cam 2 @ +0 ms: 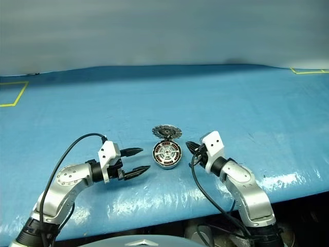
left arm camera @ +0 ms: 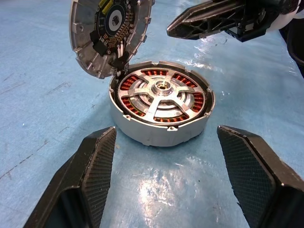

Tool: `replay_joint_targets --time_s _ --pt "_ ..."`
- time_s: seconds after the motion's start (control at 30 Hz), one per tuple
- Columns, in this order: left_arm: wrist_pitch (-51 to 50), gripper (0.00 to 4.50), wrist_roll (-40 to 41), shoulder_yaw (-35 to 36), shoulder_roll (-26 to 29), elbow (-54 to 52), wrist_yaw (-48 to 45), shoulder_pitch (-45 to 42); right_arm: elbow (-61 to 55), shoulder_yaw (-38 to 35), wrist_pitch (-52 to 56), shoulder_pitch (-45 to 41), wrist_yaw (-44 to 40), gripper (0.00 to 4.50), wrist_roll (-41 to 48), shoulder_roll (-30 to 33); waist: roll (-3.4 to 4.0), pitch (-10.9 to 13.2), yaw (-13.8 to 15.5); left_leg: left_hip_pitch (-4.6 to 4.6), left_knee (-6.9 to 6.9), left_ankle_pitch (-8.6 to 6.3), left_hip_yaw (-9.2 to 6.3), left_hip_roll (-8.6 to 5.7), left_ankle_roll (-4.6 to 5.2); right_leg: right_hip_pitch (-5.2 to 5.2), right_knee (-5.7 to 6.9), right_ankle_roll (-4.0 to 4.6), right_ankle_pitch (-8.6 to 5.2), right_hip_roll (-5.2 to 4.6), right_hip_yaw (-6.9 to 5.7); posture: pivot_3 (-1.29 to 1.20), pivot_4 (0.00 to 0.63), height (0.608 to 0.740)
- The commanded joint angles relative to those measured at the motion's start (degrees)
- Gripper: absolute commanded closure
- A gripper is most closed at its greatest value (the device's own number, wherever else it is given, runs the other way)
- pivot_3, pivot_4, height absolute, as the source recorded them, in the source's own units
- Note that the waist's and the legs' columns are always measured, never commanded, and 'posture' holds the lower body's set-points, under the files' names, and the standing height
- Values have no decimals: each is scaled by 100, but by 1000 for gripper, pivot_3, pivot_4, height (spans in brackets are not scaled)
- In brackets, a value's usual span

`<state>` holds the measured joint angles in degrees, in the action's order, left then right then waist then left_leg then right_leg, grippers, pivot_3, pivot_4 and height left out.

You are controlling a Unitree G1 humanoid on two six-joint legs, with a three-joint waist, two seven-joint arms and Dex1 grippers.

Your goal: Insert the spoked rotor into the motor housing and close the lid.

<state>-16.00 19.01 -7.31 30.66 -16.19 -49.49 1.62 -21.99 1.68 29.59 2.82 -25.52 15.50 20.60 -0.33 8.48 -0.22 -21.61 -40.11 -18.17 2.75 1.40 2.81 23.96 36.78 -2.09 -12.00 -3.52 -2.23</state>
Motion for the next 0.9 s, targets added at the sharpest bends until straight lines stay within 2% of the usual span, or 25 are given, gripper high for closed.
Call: replay_joint_targets --time_s 0.03,0.13,0.27,0.37,0.43,0.53,0.7,0.9 --pt "83 891 48 162 -80 -114 151 -91 150 -341 -106 -294 660 4500 -231 -240 0 0 -19 1 0 0 1 -1 0 0 2 0 0 0 1 0 150 740" --pt "155 891 -26 195 -110 -65 279 -165 357 -386 -168 -611 962 4500 -326 -477 3 2 -36 1 0 1 4 -2 -2 4 3 -4 2 0 5 0 150 740" --pt "310 891 76 252 -182 9 239 -223 701 -52 -342 -1361 1037 4500 -489 -780 7 4 -48 -2 1 4 4 -1 -6 10 8 -4 4 4 7 0 150 740" --pt "374 891 209 313 -284 53 211 -230 871 74 -467 -1664 813 4500 -411 -859 7 4 -40 -3 5 4 4 -1 -7 12 7 -19 13 4 6 0 150 740" --pt "419 891 122 302 -259 45 203 -201 831 261 -518 -1914 364 4500 -228 -817 7 4 -30 -7 9 4 1 -1 -6 12 3 -24 15 2 1 0 150 740" --pt "432 891 36 299 -230 43 237 -137 575 566 -399 -2081 -608 4500 175 -508 9 6 -39 -10 15 4 5 -2 -7 16 -1 -27 16 1 3 0 150 740" --pt "494 891 -62 316 -243 31 316 -4 350 961 -193 -2036 -1639 4500 353 242 9 6 -33 -10 20 -1 2 -2 1 15 -4 -27 16 -2 -1 0 150 740" --pt "433 891 -38 318 -206 -40 353 100 350 1228 -175 -1962 -1969 4500 190 626 8 6 -39 -8 19 2 2 -1 -2 16 0 -24 15 0 -1 0 150 740"
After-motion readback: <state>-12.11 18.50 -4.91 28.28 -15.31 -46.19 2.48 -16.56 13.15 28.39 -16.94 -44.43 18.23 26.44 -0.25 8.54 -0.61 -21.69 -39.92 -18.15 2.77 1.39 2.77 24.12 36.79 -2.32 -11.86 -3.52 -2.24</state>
